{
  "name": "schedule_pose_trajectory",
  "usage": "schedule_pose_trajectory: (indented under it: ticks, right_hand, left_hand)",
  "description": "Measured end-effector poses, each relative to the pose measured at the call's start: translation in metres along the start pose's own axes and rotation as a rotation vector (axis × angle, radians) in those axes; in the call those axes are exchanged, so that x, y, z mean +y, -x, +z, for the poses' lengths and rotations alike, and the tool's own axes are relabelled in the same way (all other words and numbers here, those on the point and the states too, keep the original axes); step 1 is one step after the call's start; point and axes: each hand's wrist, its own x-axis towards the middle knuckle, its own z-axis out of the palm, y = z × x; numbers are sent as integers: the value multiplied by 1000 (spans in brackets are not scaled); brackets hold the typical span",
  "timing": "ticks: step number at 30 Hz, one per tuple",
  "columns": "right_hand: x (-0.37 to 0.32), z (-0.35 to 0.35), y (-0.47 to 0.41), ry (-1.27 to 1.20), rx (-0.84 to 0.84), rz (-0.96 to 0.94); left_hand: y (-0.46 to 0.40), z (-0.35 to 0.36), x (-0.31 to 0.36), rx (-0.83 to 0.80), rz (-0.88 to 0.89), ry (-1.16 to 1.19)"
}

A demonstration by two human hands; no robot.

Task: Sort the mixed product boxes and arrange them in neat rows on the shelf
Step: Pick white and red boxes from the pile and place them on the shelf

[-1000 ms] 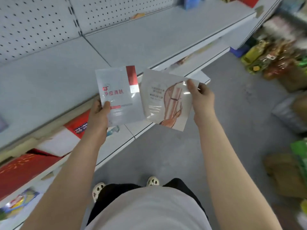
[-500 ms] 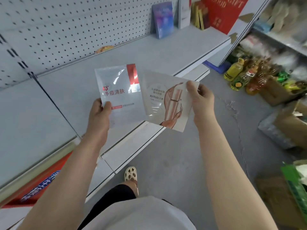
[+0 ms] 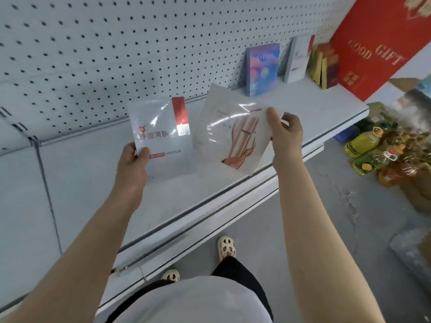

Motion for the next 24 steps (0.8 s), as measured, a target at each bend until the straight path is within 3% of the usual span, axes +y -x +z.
schedule_pose_trajectory:
  ticks: [10, 18, 24]
  right_hand:
    - [-24, 78, -182, 160, -458, -121]
    - [-10, 139, -222, 242, -844, -193]
    - [5, 169, -210, 171, -825, -130]
  left_hand:
    - [-38, 73, -20, 348, -39, 170]
    - [-44, 100, -20, 516, -51, 201]
    - [-46, 87, -14, 566, -39, 223]
